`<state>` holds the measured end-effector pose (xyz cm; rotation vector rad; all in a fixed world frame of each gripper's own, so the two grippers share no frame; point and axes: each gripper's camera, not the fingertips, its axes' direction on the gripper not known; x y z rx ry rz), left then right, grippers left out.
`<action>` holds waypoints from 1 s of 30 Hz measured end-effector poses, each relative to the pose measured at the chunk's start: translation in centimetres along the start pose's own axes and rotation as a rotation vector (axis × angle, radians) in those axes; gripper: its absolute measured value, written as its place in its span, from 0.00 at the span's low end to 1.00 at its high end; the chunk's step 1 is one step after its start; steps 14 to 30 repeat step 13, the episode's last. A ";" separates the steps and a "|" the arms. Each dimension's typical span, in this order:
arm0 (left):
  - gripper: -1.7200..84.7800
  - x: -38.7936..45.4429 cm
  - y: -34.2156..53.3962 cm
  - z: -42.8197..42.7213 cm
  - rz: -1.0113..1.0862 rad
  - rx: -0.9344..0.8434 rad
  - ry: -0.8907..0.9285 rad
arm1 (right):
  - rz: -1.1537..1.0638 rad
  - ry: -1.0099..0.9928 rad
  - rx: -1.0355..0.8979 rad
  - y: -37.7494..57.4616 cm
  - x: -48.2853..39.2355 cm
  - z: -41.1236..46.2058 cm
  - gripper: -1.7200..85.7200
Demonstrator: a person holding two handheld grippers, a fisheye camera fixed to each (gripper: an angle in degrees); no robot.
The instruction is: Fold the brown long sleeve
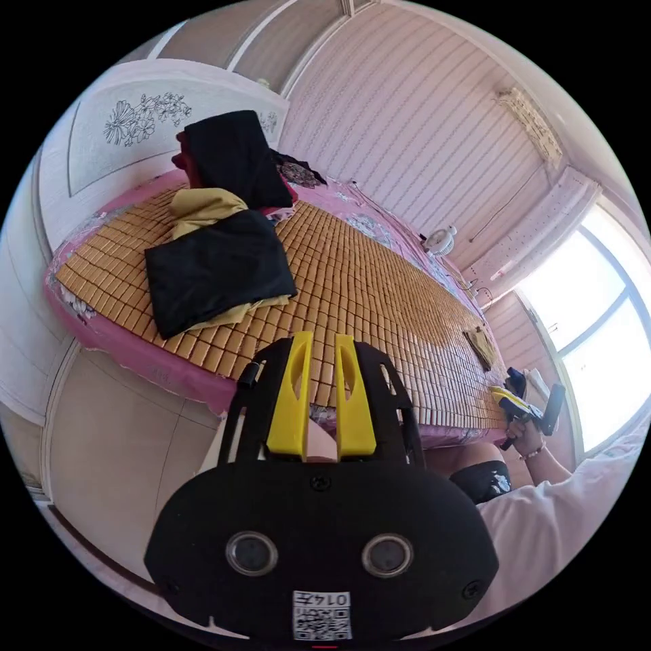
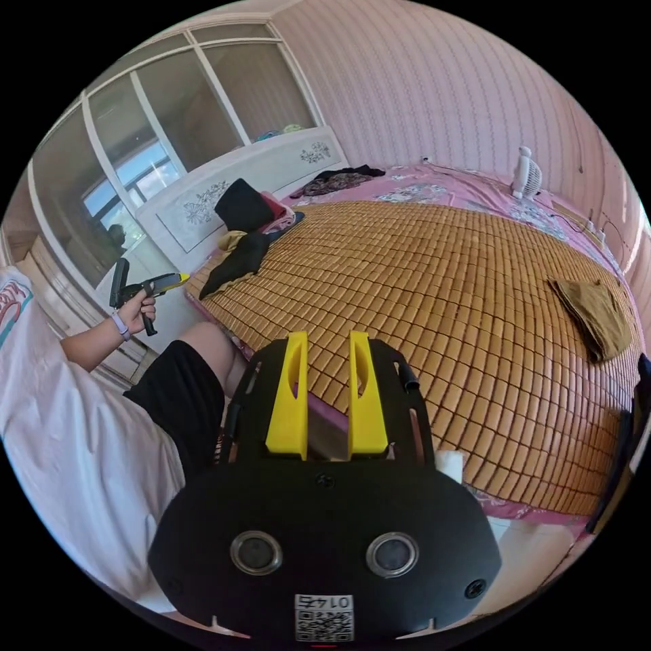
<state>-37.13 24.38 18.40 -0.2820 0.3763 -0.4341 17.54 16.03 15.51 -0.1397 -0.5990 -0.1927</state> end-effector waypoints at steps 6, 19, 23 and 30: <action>0.13 -7.5 2.5 -2.7 -0.105 0.144 -0.089 | -0.272 -0.107 -0.157 -8.1 -8.7 9.3 0.14; 0.15 -14.8 1.4 -1.7 -0.290 0.227 -0.089 | -0.591 -0.122 -0.328 -16.1 -18.0 20.3 0.14; 0.15 -14.8 1.4 -1.7 -0.290 0.227 -0.089 | -0.591 -0.122 -0.328 -16.1 -18.0 20.3 0.14; 0.15 -14.8 1.4 -1.7 -0.290 0.227 -0.089 | -0.591 -0.122 -0.328 -16.1 -18.0 20.3 0.14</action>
